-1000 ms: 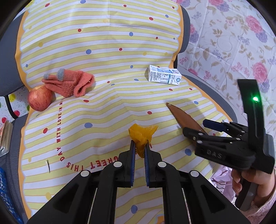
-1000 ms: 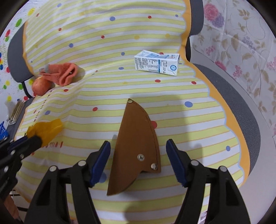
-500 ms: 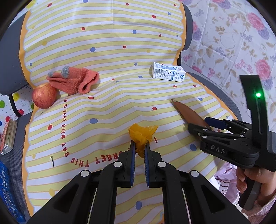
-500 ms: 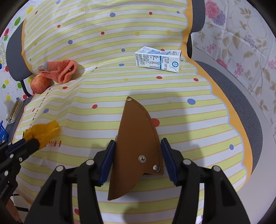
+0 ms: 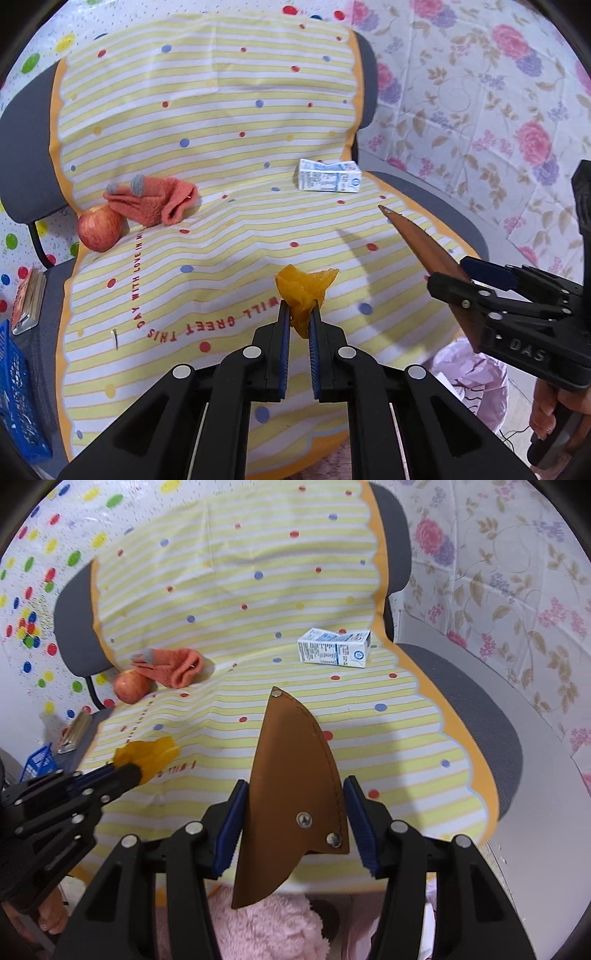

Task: Collect trash
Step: 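Carry the yellow scrap and brown sheath to the bin, releasing the scrap, then open the right tool to drop the brown sheath into the bin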

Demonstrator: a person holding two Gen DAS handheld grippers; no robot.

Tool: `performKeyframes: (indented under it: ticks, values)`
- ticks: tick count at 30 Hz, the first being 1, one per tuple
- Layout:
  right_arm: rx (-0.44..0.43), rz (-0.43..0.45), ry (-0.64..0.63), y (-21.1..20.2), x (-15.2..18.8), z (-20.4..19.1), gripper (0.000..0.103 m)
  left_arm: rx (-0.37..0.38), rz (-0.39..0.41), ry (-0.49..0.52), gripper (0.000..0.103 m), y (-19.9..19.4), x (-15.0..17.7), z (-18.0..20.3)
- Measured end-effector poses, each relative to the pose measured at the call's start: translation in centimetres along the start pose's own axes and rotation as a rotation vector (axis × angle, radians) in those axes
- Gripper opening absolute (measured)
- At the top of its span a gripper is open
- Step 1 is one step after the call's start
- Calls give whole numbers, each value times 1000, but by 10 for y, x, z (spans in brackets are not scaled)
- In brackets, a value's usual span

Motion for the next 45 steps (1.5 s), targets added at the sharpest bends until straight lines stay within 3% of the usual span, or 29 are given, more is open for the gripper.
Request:
performKeyframes:
  ticks: [9,21,30,36,38,39,40,41,42,45]
  values:
    - [36,67,63,-54,35,21,52,70,26,47,10,-18,19,31]
    - [229,70,187,-113,111,78,52,281,-10,192,10,-11,54,124]
    - [309,47,298,-133,155,116,52,398,-53,307,10,6,70,186]
    - [317,50,351,-132,162,140,53,440,-65,363,11,17,68,219]
    - [309,48,371,-131,163,148,53,462,-81,379,15,22,68,229]
    - [306,43,386,-130,165,153,54,459,-86,386,31,23,69,232]
    - [306,42,400,-130,166,156,60,451,-87,389,45,25,69,234]
    - [307,47,418,-131,167,160,66,439,-81,385,68,26,69,234]
    - [304,62,445,-134,170,166,67,428,-67,370,73,26,68,231]
    - [311,79,472,-140,172,172,67,397,-69,344,73,26,65,220]
Point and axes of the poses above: each gripper's, at about its wrist camera, not at the fingertips, and y roughly the way its jaws point, z to its right, x to its underside, the point moved 1 cm from there along y, roughly the way its jaws point, and after that the axes turned 2 degrees about -y, right-handed, at the moved point
